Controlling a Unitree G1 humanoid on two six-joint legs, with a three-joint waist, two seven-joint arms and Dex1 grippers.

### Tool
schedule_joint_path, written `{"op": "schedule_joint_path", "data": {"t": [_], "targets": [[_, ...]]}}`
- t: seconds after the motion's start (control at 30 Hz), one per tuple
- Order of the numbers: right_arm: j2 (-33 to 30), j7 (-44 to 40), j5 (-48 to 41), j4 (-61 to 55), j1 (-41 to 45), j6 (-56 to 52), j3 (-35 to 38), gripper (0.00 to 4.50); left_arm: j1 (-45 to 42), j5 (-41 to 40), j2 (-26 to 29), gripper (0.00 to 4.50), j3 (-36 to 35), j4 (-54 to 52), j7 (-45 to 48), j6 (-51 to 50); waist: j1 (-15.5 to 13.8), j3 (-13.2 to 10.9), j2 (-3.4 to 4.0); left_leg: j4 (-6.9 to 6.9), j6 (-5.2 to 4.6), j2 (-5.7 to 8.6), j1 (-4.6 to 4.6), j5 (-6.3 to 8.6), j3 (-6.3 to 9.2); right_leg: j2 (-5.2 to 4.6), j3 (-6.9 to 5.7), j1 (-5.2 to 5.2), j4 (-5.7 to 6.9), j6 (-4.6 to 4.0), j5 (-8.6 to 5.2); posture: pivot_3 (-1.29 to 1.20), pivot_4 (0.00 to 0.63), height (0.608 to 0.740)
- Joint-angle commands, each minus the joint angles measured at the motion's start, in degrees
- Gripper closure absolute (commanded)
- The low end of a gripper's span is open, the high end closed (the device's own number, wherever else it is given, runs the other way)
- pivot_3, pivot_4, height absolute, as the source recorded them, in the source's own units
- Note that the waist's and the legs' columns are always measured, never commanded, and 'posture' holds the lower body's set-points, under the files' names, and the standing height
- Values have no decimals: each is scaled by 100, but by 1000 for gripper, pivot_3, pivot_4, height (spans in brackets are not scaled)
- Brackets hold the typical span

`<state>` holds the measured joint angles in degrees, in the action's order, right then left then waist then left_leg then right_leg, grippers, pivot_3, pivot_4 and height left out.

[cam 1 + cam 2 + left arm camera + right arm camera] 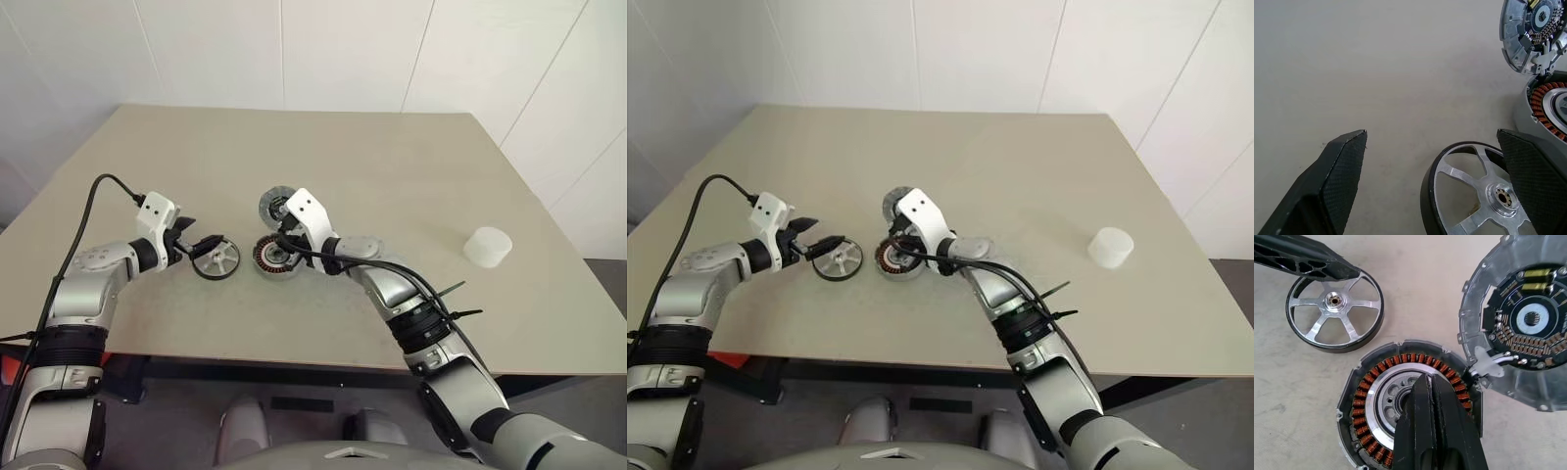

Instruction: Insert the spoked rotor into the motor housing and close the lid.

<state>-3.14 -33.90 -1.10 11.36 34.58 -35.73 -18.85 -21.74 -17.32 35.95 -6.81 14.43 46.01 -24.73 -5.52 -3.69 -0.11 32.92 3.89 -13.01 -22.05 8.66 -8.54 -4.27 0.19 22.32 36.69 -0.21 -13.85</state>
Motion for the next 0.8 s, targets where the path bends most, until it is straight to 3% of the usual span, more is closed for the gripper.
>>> {"op": "schedule_joint_path", "data": {"t": [0.03, 0.37, 0.8], "targets": [[27, 28, -44, 322, -35, 171, 50, 4462, -37, 1, 77, 0, -100, -148, 7, 125, -2, 0, 0, 0, -1, 0, 0, 0, 0, 0, 0, 0, 1, 0, 0, 0, 0, 740], [-198, 56, -86, -141, 117, 172, 228, 4462, -28, -95, 56, 0, -171, -181, -11, 38, -7, 0, 0, 0, -1, 0, 4, 0, 0, -1, 0, -6, 1, 0, 0, 0, 0, 740], [-1283, 57, -422, -2454, -255, -1040, 879, 4462, 715, -743, 797, 0, -722, -129, 682, -1038, -17, 0, 0, -8, 0, 1, 2, 0, -1, 2, 1, 0, -4, 1, -7, 0, 0, 740]]}}
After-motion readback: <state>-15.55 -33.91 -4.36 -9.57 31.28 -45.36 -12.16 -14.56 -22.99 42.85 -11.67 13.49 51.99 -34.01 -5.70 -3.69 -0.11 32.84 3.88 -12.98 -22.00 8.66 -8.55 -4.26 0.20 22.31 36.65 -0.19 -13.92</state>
